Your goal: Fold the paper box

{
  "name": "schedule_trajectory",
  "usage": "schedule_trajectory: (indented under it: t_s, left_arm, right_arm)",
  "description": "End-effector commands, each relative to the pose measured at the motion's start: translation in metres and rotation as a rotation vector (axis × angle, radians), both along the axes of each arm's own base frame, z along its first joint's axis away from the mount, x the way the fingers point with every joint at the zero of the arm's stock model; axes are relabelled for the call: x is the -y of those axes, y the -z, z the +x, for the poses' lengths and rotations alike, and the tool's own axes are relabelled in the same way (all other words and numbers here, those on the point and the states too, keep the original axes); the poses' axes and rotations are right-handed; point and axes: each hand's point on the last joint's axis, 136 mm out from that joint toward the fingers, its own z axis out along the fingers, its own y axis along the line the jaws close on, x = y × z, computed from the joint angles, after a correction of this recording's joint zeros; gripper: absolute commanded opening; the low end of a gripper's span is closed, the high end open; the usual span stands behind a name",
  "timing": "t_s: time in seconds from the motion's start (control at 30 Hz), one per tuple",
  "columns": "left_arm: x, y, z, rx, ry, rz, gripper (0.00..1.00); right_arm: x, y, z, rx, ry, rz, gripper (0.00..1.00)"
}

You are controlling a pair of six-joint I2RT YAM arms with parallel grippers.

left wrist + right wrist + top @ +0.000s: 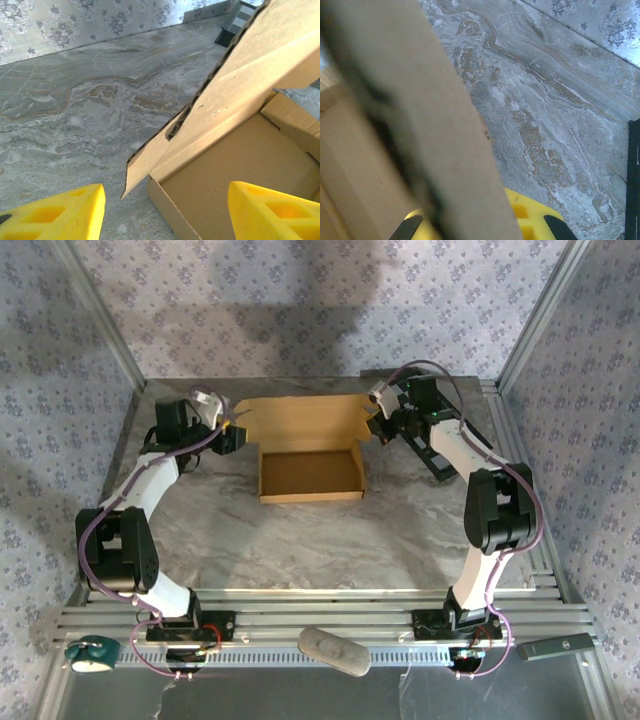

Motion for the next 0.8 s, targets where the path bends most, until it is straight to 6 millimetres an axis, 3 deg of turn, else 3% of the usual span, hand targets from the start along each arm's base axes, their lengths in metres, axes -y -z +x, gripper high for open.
schedule_trajectory:
  t_s: [0.0,0.17,0.47,0.57,0.77]
  left_arm:
    - [-0.001,-0.012,0.003,0.093,0.046,0.056,0.65]
    - [-0.008,-0.018,0.026,0.133,0.008,0.076,0.66]
    - [0.026,-0.004,0.027,0.073,0.084,0.058,0.65]
    - [0.035,0.004,0.029,0.018,0.068,0.102,0.59]
    - [0.019,0.008,0.041,-0.084,-0.162,0.13,0.34]
  right_arm:
    - [-0.007,-0.003,-0.001,-0.014,-0.045,0.009,0.0]
    - [-0.008,-0.003,0.0,-0.019,-0.047,0.004,0.0]
    - [-0.015,0.002,0.0,-0.028,-0.045,0.0,0.0]
    - [-0.017,0.002,0.004,-0.027,-0.016,0.002,0.0]
    - [-0.027,-0.005,0.008,-0.023,0.063,0.009,0.0]
